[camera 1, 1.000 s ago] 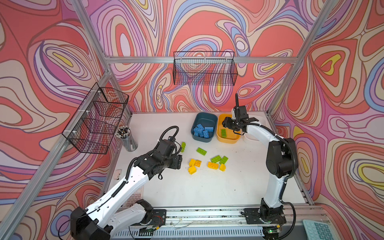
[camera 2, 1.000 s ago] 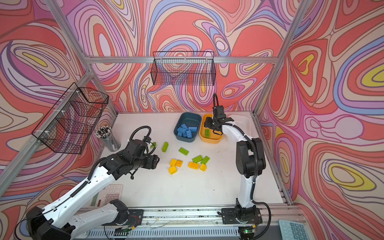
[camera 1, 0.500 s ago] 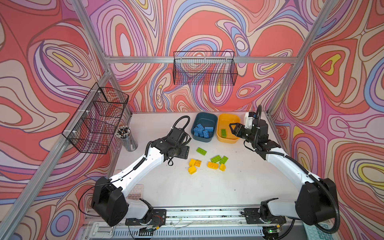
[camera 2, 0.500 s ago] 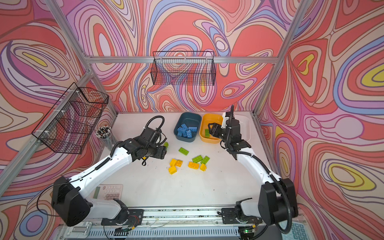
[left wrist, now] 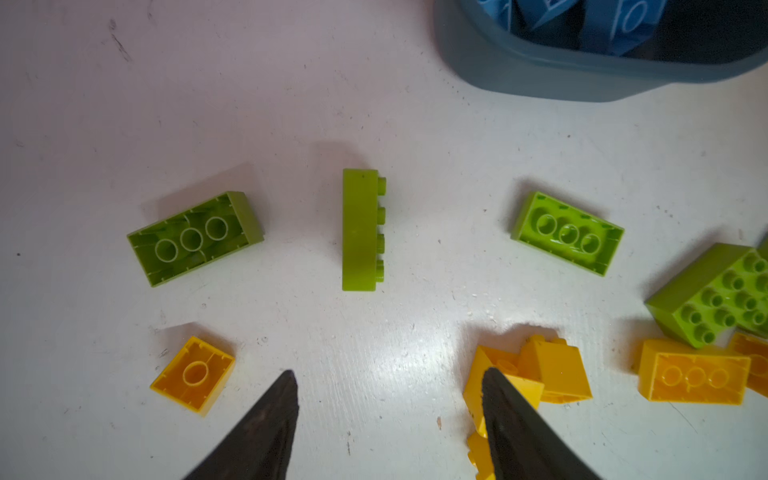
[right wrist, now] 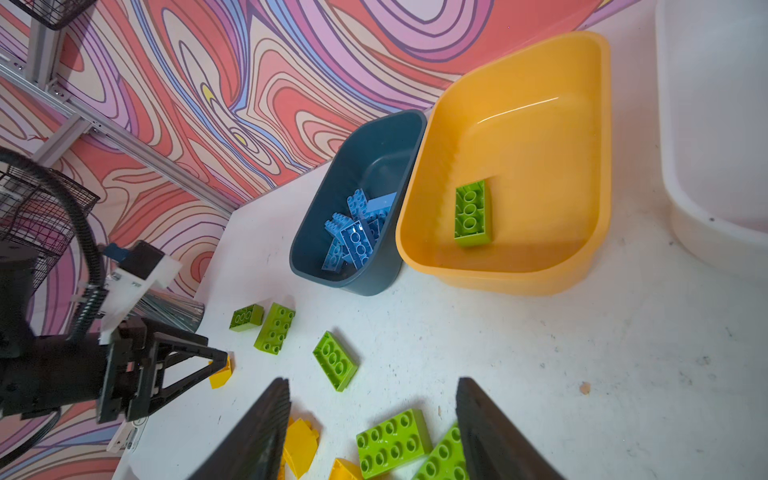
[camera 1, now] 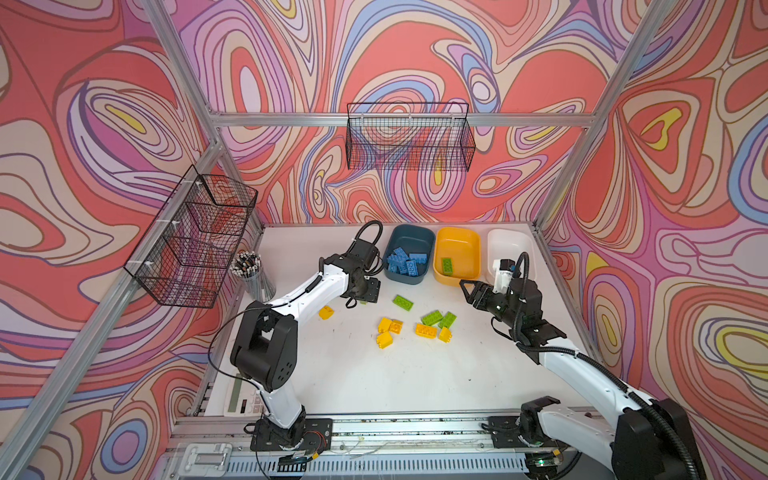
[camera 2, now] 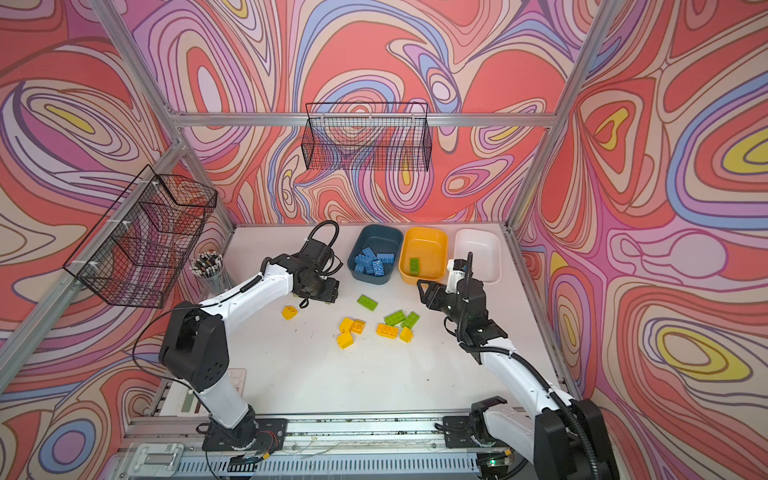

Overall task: Sort the legos into containers by color
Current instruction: 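Grasp a lime-green brick with the left gripper while the right gripper withdraws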

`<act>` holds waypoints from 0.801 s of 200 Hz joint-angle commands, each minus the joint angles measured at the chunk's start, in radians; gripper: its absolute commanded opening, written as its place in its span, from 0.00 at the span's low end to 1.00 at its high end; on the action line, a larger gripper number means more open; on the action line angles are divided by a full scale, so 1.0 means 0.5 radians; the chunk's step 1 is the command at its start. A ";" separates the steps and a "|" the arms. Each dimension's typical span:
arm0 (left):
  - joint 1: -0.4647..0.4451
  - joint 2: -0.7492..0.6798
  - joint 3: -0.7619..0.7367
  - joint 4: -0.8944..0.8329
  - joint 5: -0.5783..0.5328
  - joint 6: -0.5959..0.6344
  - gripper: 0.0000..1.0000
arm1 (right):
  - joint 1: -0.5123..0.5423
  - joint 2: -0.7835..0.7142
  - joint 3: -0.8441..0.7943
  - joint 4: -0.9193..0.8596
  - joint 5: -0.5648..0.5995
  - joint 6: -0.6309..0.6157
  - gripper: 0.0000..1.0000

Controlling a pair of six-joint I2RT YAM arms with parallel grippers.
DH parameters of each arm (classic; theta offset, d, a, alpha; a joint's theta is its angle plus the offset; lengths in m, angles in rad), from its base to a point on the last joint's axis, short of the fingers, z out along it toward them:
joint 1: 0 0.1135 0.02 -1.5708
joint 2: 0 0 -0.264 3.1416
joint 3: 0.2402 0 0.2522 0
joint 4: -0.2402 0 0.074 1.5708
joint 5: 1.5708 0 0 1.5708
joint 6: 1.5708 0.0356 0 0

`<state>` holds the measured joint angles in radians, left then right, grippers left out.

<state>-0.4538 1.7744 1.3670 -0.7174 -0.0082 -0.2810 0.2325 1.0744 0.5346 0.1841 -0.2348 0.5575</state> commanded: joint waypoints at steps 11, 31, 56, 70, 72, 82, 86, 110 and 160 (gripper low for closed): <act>0.053 0.182 0.132 -0.106 0.096 0.031 0.67 | 0.008 -0.040 -0.077 0.127 -0.036 0.017 0.67; 0.079 0.278 0.173 -0.126 0.098 0.040 0.65 | 0.008 -0.025 -0.101 0.156 -0.045 0.031 0.67; 0.094 0.380 0.224 -0.124 0.099 0.049 0.62 | 0.009 0.011 -0.081 0.163 -0.106 0.052 0.67; 0.097 0.439 0.277 -0.142 0.093 0.063 0.60 | 0.007 0.014 -0.081 0.172 -0.128 0.063 0.67; 0.096 0.447 0.283 -0.146 0.092 0.064 0.59 | 0.007 0.013 -0.080 0.172 -0.130 0.063 0.67; 0.100 0.484 0.319 -0.160 0.081 0.073 0.57 | 0.007 0.008 -0.084 0.173 -0.127 0.062 0.67; 0.101 0.497 0.330 -0.166 0.079 0.074 0.56 | 0.008 0.006 -0.084 0.172 -0.128 0.061 0.67; 0.107 0.562 0.384 -0.167 0.082 0.074 0.51 | 0.008 0.006 -0.072 0.157 -0.132 0.066 0.67; 0.110 0.647 0.446 -0.184 0.084 0.077 0.38 | 0.008 -0.007 -0.063 0.150 -0.139 0.069 0.67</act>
<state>-0.4057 2.0697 1.5650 -0.7635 0.0303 -0.2569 0.2325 1.0760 0.4973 0.2443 -0.2962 0.5865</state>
